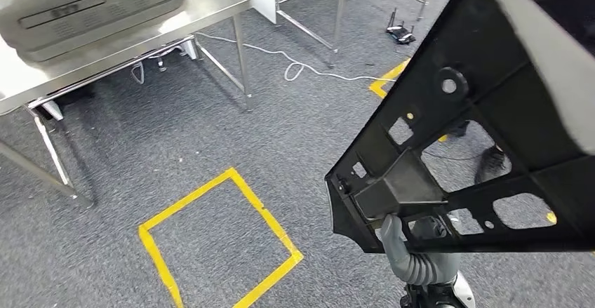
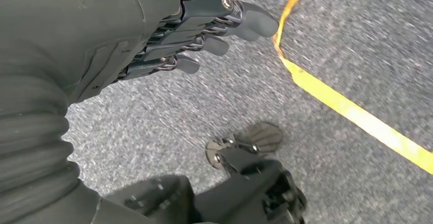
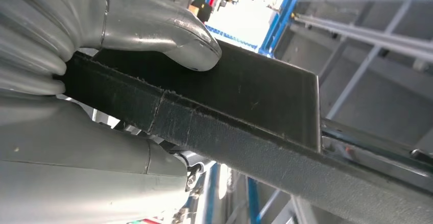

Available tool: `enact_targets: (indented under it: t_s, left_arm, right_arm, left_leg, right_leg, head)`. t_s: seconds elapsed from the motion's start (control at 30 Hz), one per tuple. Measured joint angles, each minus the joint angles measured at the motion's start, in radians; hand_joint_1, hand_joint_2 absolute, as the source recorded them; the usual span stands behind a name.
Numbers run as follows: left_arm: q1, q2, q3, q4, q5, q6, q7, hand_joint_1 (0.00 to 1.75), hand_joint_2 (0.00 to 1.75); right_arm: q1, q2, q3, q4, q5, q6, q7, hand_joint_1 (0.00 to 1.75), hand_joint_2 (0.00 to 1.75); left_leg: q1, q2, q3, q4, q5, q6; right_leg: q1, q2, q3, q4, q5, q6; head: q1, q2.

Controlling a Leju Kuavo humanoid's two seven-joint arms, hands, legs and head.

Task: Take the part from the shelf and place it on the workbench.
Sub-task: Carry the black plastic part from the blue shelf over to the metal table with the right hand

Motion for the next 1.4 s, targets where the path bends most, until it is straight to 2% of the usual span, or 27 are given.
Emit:
enact_targets:
  t_s: [0.03,0.07,0.1,0.13,0.2,0.23,0.27,0.33,0.37,0.43,0.5,0.53,0.57,0.63,0.7,0.73,0.77,0.83,0.9,1.0,1.07,1.1,1.17,1.23,1.27,1.33,1.4]
  left_arm:
    - [0.000,0.000,0.000,0.000,0.000,0.000,0.000,0.00,1.75]
    - [-0.001,-0.001,0.000,0.000,0.000,0.000,0.000,0.00,1.75]
    - [-0.002,-0.001,0.000,0.000,0.000,0.000,0.000,0.00,1.75]
    - [-0.003,-0.001,0.000,0.000,0.000,0.000,0.000,0.00,1.75]
    - [-0.005,-0.001,0.001,0.000,0.000,0.000,0.000,0.00,1.75]
    - [-0.004,-0.002,0.001,0.000,0.000,0.000,0.000,0.00,1.75]
    - [-0.003,-0.002,0.001,0.000,0.000,0.000,0.000,0.00,1.75]
    - [-0.003,-0.003,0.001,0.000,0.000,0.000,0.001,0.00,1.75]
    - [-0.003,-0.003,0.002,0.000,0.000,0.001,0.001,0.00,1.75]
    - [-0.001,-0.003,0.003,0.000,0.000,0.002,0.001,0.00,1.75]
    - [0.004,-0.002,0.004,0.000,0.000,0.004,0.001,0.00,1.75]
    - [0.007,-0.001,0.004,0.000,0.000,0.005,0.001,0.00,1.75]
    - [0.008,-0.001,0.004,0.000,0.000,0.006,0.001,0.00,1.75]
    - [0.007,-0.001,0.004,0.000,0.000,0.007,0.001,0.00,1.75]
    - [0.005,-0.002,0.004,0.000,-0.001,0.007,0.001,0.00,1.75]
    - [0.005,-0.003,0.004,0.000,-0.001,0.006,0.001,0.00,1.75]
    - [0.006,-0.003,0.004,0.000,-0.001,0.005,0.001,0.00,1.75]
    - [0.007,-0.003,0.004,0.000,-0.001,0.002,0.001,0.00,1.75]
    - [0.007,-0.002,0.004,0.000,-0.001,0.000,0.002,0.00,1.75]
    - [0.008,-0.003,0.004,0.000,-0.001,-0.001,0.004,0.00,1.75]
    - [0.008,-0.004,0.005,0.000,-0.001,-0.001,0.006,0.00,1.75]
    - [0.007,-0.004,0.005,0.000,-0.001,-0.002,0.007,0.00,1.75]
    - [0.004,-0.006,0.005,0.000,-0.001,-0.006,0.007,0.00,1.75]
    - [0.002,-0.006,0.005,0.000,-0.001,-0.013,0.006,0.00,1.75]
    - [0.002,-0.006,0.005,0.000,-0.001,-0.017,0.006,0.00,1.75]
    - [0.002,-0.007,0.005,0.000,0.000,-0.023,0.003,0.00,1.75]
    - [0.002,-0.007,0.005,0.000,0.000,-0.030,0.001,0.00,1.75]
  right_arm:
    - [0.000,0.000,0.000,0.000,0.001,0.000,0.000,1.75,1.75]
    - [0.000,0.000,0.000,0.000,0.001,0.000,0.000,1.75,1.75]
    - [0.000,0.000,0.000,0.000,0.002,0.000,0.000,1.75,1.75]
    - [0.001,0.000,0.000,0.000,0.002,0.000,0.000,1.75,1.75]
    - [0.003,-0.001,0.000,0.001,0.002,-0.001,0.000,1.75,1.75]
    - [0.004,-0.001,0.000,0.002,0.002,-0.001,0.000,1.75,1.75]
    - [0.004,-0.002,0.000,0.002,0.002,-0.002,0.000,1.75,1.75]
    - [0.004,-0.002,0.000,0.002,0.004,-0.003,0.000,1.75,1.75]
    - [0.004,-0.002,0.000,0.002,0.005,-0.003,0.000,1.75,1.75]
    - [0.004,-0.003,0.001,0.003,0.008,-0.004,0.000,1.75,1.75]
    - [0.005,-0.004,0.001,0.003,0.008,-0.005,0.000,1.75,1.75]
    - [0.005,-0.004,0.001,0.003,0.009,-0.005,0.000,1.75,1.75]
    - [0.006,-0.004,0.001,0.002,0.009,-0.006,0.000,1.75,1.75]
    - [0.009,-0.004,0.000,0.002,0.009,-0.006,0.000,1.75,1.75]
    - [0.012,-0.004,0.000,0.003,0.009,-0.006,0.000,1.75,1.75]
    - [0.012,-0.004,0.000,0.003,0.010,-0.006,0.000,1.75,1.75]
    - [0.012,-0.004,0.000,0.003,0.010,-0.006,0.000,1.75,1.75]
    - [0.011,-0.004,0.000,0.002,0.010,-0.006,0.000,1.75,1.75]
    - [0.011,-0.004,0.000,0.002,0.010,-0.005,0.001,1.75,1.75]
    - [0.010,-0.004,0.001,0.002,0.010,-0.003,0.002,1.75,1.75]
    - [0.010,-0.004,0.001,0.002,0.010,-0.003,0.002,1.75,1.75]
    - [0.010,-0.005,0.001,0.002,0.010,-0.003,0.002,1.75,1.75]
    - [0.010,-0.005,0.001,0.002,0.010,-0.004,0.003,1.75,1.75]
    - [0.011,-0.004,0.001,0.004,0.009,-0.006,0.010,1.75,1.75]
    - [0.011,-0.004,0.001,0.004,0.008,-0.006,0.017,1.75,1.75]
    - [0.010,-0.004,0.001,0.006,0.007,-0.007,0.027,1.75,1.75]
    - [0.009,-0.004,0.002,0.006,0.006,-0.007,0.032,1.75,1.75]
  left_leg:
    - [0.003,-0.013,0.000,-0.003,0.004,0.007]
    - [0.007,-0.025,0.000,-0.007,0.007,0.014]
    - [0.010,-0.038,-0.001,-0.008,0.010,0.020]
    - [0.010,-0.052,-0.004,-0.008,0.012,0.024]
    - [0.010,-0.084,-0.008,-0.008,0.015,0.027]
    - [0.011,-0.100,-0.009,-0.008,0.016,0.026]
    - [0.012,-0.116,-0.009,-0.008,0.018,0.024]
    - [0.014,-0.148,-0.010,-0.006,0.022,0.016]
    - [0.013,-0.161,-0.012,-0.005,0.024,0.011]
    - [0.010,-0.179,-0.018,-0.008,0.031,-0.001]
    - [0.013,-0.190,-0.023,-0.013,0.038,-0.014]
    - [0.012,-0.174,-0.028,-0.005,0.033,-0.018]
    - [0.012,-0.146,-0.040,0.020,0.017,-0.022]
    - [0.010,-0.078,-0.088,0.129,-0.044,-0.027]
    - [0.012,-0.053,-0.143,0.250,-0.095,-0.031]
    - [0.012,-0.050,-0.151,0.274,-0.099,-0.032]
    - [0.013,-0.047,-0.137,0.255,-0.083,-0.032]
    - [0.013,-0.036,-0.063,0.130,-0.029,-0.029]
    - [0.010,-0.022,-0.003,0.026,-0.003,-0.021]
    - [0.002,-0.025,0.005,0.001,-0.004,-0.005]
    - [0.004,-0.032,0.004,-0.005,0.001,0.009]
    - [0.007,-0.035,0.004,-0.007,0.004,0.015]
    - [0.009,-0.044,0.001,-0.008,0.006,0.024]
    - [0.008,-0.055,-0.001,-0.008,0.007,0.025]
    - [0.008,-0.060,-0.001,-0.008,0.007,0.025]
    - [0.009,-0.071,0.000,-0.008,0.009,0.023]
    - [0.004,-0.078,0.000,-0.006,0.010,0.016]
  right_leg:
    - [-0.002,0.021,-0.005,0.011,-0.008,0.004]
    - [-0.003,0.054,-0.019,0.043,-0.026,0.004]
    - [-0.006,0.091,-0.044,0.094,-0.051,0.001]
    - [-0.007,0.116,-0.077,0.160,-0.079,-0.002]
    - [-0.009,0.130,-0.134,0.270,-0.115,-0.001]
    - [-0.011,0.132,-0.142,0.280,-0.110,0.007]
    - [-0.013,0.134,-0.129,0.248,-0.089,0.017]
    - [-0.023,0.167,-0.069,0.111,-0.030,0.038]
    - [-0.027,0.183,-0.044,0.053,-0.008,0.039]
    - [-0.026,0.199,-0.025,0.009,0.005,0.028]
    - [-0.023,0.178,-0.021,0.007,0.013,0.010]
    - [-0.025,0.167,-0.019,0.005,0.016,0.002]
    - [-0.027,0.153,-0.018,0.004,0.018,-0.007]
    - [-0.024,0.125,-0.016,0.002,0.017,-0.018]
    - [-0.019,0.096,-0.015,0.002,0.015,-0.022]
    - [-0.018,0.084,-0.014,0.002,0.014,-0.023]
    - [-0.018,0.075,-0.013,0.002,0.014,-0.024]
    - [-0.018,0.062,-0.008,0.003,0.011,-0.021]
    - [-0.011,0.054,-0.009,0.004,0.007,-0.013]
    - [-0.007,0.048,-0.008,0.001,0.008,0.001]
    - [-0.008,0.071,-0.022,0.023,-0.007,0.008]
    - [-0.009,0.090,-0.041,0.059,-0.025,0.008]
    - [-0.011,0.122,-0.108,0.190,-0.078,0.002]
    - [-0.011,0.129,-0.161,0.287,-0.102,0.007]
    - [-0.012,0.130,-0.160,0.277,-0.089,0.015]
    - [-0.015,0.131,-0.107,0.157,-0.033,0.032]
    - [-0.015,0.135,-0.053,0.039,0.010,0.032]
  head:
    - [0.000,0.000]
    - [0.001,0.000]
    - [0.003,0.000]
    - [0.005,0.000]
    - [0.006,0.000]
    - [0.006,0.000]
    - [0.006,0.000]
    - [0.007,0.000]
    - [0.008,0.000]
    - [0.009,0.000]
    - [0.008,0.000]
    - [0.006,0.000]
    - [0.002,0.000]
    - [-0.005,0.000]
    - [-0.007,0.000]
    - [-0.007,0.000]
    - [-0.008,0.000]
    - [-0.008,0.000]
    - [-0.006,0.000]
    - [-0.004,0.000]
    - [-0.003,0.000]
    - [-0.002,0.000]
    - [-0.001,0.000]
    - [0.000,0.000]
    - [0.000,0.000]
    - [0.000,0.000]
    - [0.000,0.000]
